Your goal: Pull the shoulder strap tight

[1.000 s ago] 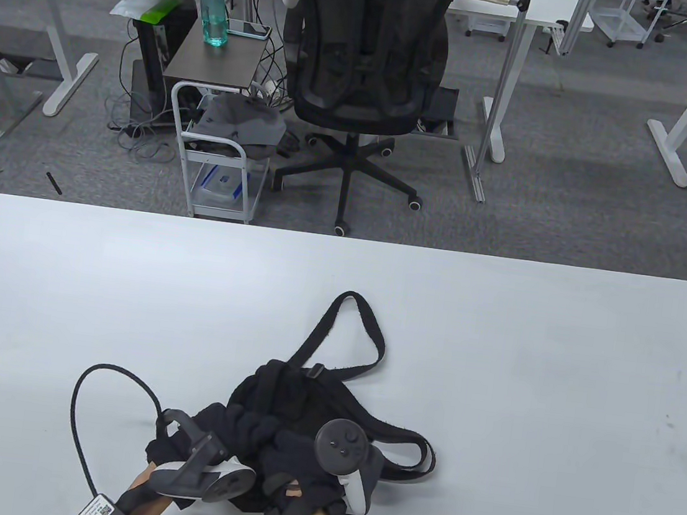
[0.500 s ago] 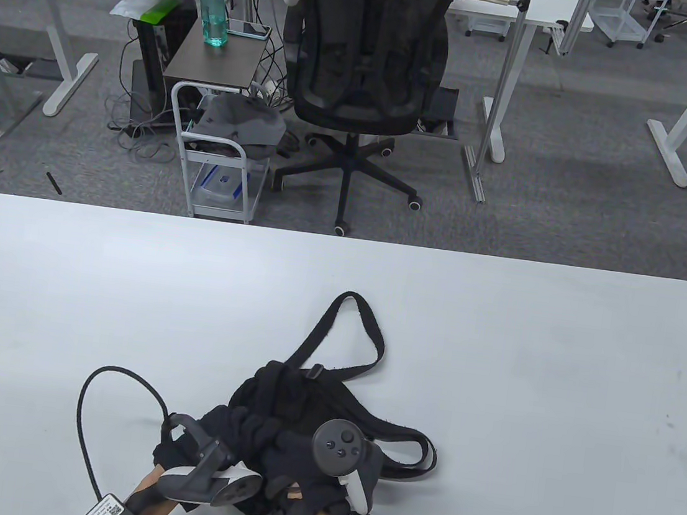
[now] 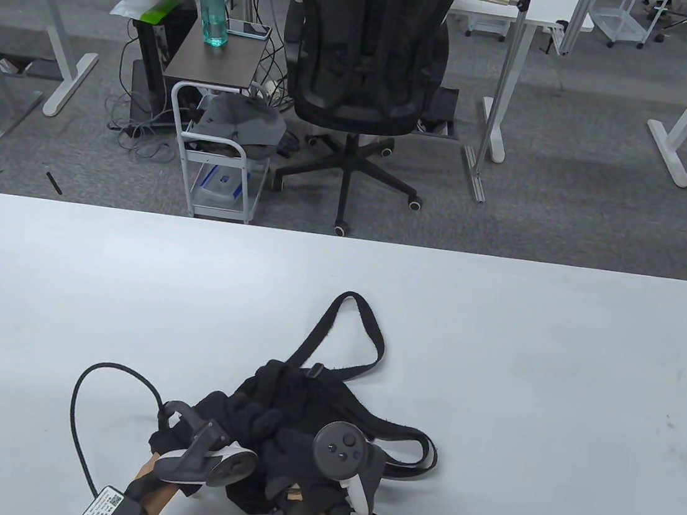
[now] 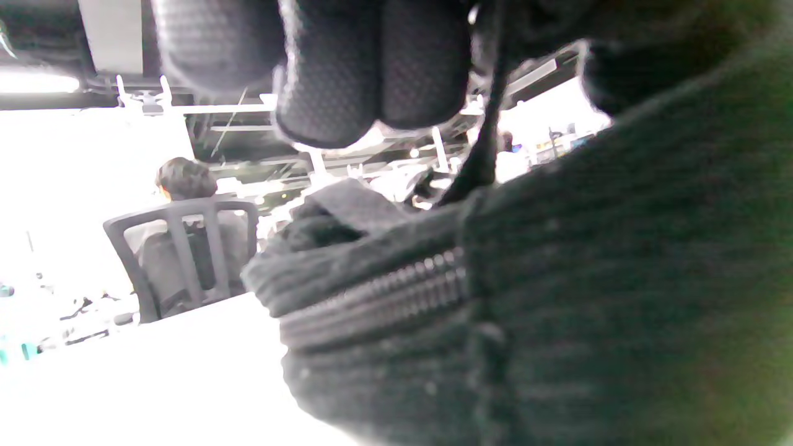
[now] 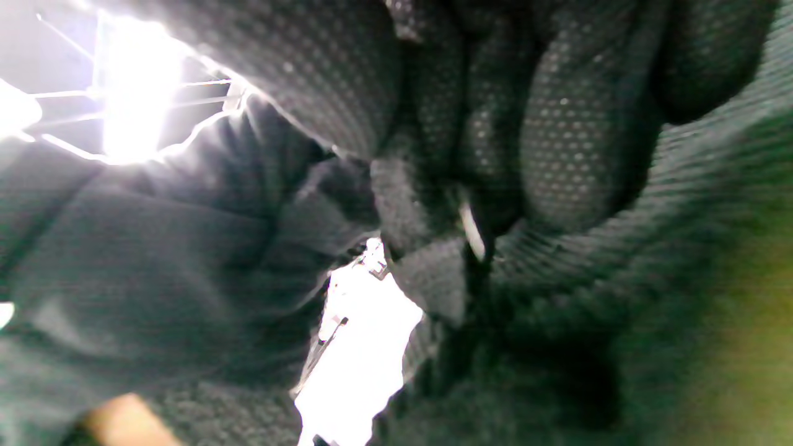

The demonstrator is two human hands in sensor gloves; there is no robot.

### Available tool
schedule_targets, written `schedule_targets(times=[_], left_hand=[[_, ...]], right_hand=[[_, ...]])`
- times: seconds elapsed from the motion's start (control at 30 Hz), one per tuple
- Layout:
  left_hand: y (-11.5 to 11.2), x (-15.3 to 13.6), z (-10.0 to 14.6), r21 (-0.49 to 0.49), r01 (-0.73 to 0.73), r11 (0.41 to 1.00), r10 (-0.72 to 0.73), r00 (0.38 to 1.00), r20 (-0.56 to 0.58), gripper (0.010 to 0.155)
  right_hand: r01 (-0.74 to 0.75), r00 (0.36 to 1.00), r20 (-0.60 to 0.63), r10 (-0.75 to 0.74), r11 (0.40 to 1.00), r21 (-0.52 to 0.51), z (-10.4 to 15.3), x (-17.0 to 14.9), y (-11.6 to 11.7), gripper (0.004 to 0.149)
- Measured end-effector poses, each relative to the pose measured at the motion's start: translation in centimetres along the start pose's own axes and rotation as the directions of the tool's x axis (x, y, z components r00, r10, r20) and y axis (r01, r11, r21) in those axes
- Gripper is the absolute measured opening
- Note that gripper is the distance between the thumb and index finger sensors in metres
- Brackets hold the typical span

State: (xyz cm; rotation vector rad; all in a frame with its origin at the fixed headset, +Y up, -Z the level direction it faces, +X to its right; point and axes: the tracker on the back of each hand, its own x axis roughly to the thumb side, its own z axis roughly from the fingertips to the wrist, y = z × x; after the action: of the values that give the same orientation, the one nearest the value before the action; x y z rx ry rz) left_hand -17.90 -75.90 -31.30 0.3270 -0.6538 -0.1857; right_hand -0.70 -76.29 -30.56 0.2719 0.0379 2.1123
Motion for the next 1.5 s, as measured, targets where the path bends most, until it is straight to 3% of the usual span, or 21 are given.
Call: schedule_targets(times=[0.07, 0.17, 0.23, 0.37, 0.6, 0.77, 1.0, 1.1, 1.2, 1.3, 1.4, 1.5], left_hand=[[0.4, 0.1, 0.3, 0.024, 0.001, 1.0, -0.001, 1.0, 0.0, 0.064], [0.6, 0.4, 0.6, 0.021, -0.024, 1.0, 0.023, 1.0, 0.012, 0.064], [0.9, 0.5, 0.6, 0.033, -0.046, 0.998, 0.046, 0.999, 0.013, 0.064], [1.1, 0.9, 0.7, 0.038, -0.05, 0.998, 0.049, 0.998, 0.028, 0.064], [1.2, 1.8, 0.9, 0.08, 0.104, 0.991, -0.11, 0.991, 0.077, 0.066], [0.9, 2.3, 1.1, 0.191, 0.269, 0.944, -0.297, 0.945, 0.134, 0.065], [0.4, 0.6, 0.6, 0.131, 0.04, 0.991, -0.049, 0.997, 0.064, 0.065], [0.1, -0.6, 0.4, 0.084, 0.033, 0.996, -0.032, 0.999, -0.003, 0.065], [-0.2, -1.3, 0.7, 0.119, -0.028, 0.992, 0.027, 1.0, 0.007, 0.065], [-0.2, -0.4, 0.8, 0.095, 0.08, 0.992, -0.082, 0.997, 0.016, 0.064], [0.3, 0.4, 0.9, 0.128, 0.07, 0.989, -0.079, 0.994, 0.069, 0.064], [1.1, 1.3, 0.9, 0.169, 0.076, 0.983, -0.092, 0.992, 0.089, 0.064]], right_hand=[[0.017, 0.999, 0.029, -0.016, 1.0, -0.022, 0.1, -0.4, -0.2, 0.039], [0.077, 0.997, -0.004, -0.077, 0.996, 0.038, 0.0, -1.2, -0.1, 0.049], [0.122, 0.992, -0.013, -0.122, 0.992, -0.009, -0.1, -1.4, -0.1, 0.046], [0.127, 0.992, -0.03, -0.126, 0.992, 0.01, -0.1, -1.3, -0.2, 0.038], [0.071, 0.997, -0.024, -0.07, 0.997, 0.027, -0.2, -1.0, 0.2, 0.036], [0.071, 0.997, -0.05, -0.066, 0.994, 0.085, -0.3, -1.0, 0.3, 0.036], [0.096, 0.994, -0.058, -0.092, 0.992, 0.081, -0.3, -0.8, -0.3, 0.036], [0.076, 0.996, -0.053, -0.073, 0.995, 0.069, -0.2, -0.9, -0.8, 0.036], [0.122, 0.991, -0.054, -0.119, 0.991, 0.058, 0.1, -1.2, -0.7, 0.036], [0.066, 0.998, -0.006, -0.066, 0.997, 0.05, 0.1, -1.2, -0.8, 0.039], [0.109, 0.994, -0.005, -0.109, 0.992, 0.063, 0.2, -1.2, -0.8, 0.053], [0.103, 0.995, 0.003, -0.103, 0.994, 0.047, 0.2, -1.2, -0.8, 0.046]])
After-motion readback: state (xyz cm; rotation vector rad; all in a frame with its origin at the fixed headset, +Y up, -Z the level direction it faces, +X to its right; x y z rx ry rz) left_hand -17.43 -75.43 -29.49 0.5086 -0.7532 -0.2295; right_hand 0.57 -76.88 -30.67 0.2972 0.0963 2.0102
